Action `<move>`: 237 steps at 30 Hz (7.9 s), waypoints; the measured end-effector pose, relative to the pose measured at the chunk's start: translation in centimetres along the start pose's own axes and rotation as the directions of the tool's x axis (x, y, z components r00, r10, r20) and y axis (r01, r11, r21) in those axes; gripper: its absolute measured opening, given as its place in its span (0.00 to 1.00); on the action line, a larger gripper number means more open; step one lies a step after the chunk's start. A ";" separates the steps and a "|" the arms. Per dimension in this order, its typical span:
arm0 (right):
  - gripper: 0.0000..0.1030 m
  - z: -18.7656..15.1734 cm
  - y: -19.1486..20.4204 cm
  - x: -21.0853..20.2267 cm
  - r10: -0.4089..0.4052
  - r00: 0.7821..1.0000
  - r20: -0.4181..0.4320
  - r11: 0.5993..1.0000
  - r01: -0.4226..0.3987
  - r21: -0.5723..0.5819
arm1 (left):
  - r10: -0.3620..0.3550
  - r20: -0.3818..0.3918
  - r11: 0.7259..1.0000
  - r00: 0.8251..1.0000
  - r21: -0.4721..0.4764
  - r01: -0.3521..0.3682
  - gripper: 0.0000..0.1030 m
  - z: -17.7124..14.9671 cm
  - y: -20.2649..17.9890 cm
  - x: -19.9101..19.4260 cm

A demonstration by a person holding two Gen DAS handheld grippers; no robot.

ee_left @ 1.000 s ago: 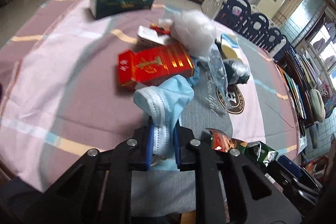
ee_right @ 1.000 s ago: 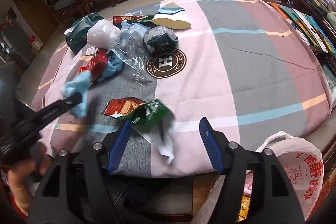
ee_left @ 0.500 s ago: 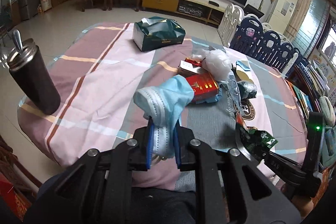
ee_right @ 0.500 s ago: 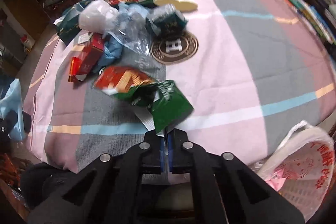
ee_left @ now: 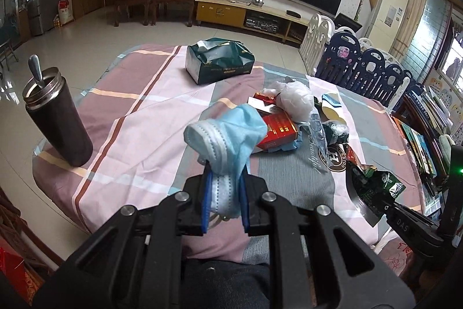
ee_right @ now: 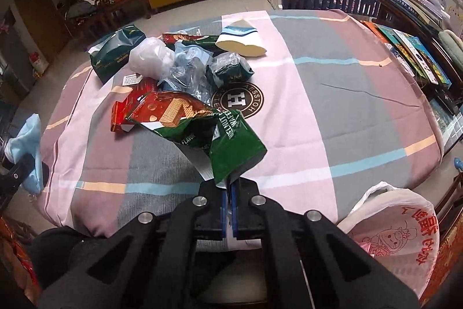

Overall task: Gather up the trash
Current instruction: 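Carry the snack bag and mask to the white bin and release both, then grasp the red cigarette box with the left tool while the right tool grasps the dark plastic bag, then lift the red box with the left tool while the right tool lifts the dark bag, then carry the red box and dark bag over the white bin and open both tools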

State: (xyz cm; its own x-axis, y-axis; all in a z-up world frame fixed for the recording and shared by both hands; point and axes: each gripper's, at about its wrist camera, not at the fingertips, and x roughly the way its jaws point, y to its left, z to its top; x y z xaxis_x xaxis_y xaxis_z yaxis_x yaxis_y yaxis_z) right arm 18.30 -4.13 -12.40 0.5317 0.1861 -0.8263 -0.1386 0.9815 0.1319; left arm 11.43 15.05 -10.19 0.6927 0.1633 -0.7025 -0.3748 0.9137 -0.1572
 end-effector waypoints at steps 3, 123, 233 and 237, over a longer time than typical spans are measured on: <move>0.03 0.2 -0.7 -1.8 0.007 1.000 0.020 1.000 -0.007 0.011 | -0.011 0.006 1.000 1.000 -0.001 0.011 0.17 0.1 -0.1 -0.7; 0.64 10.2 -0.4 9.7 -0.023 0.999 -0.028 0.999 0.024 0.032 | -0.222 -0.283 0.957 0.933 0.119 0.264 0.55 -1.6 -0.5 9.6; 0.44 -2.2 -7.2 -11.2 -0.058 0.988 0.144 0.994 0.071 -0.086 | -0.352 -0.261 0.848 0.899 0.318 0.425 0.56 -4.0 -12.3 -0.4; 0.44 -4.6 -13.1 -15.0 -0.164 0.974 0.156 0.985 0.171 -0.030 | -0.478 -0.328 0.760 0.815 0.310 0.571 0.56 -5.8 -16.1 -2.9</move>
State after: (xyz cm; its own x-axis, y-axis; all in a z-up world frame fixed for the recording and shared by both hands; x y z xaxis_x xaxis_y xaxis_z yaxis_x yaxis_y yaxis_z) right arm 8.29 -20.00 -4.27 0.6711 0.0268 -0.7409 -0.0707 0.9971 -0.0280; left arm 11.86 -2.32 -9.67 0.5417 -0.4258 -0.7247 0.3015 0.9033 -0.3053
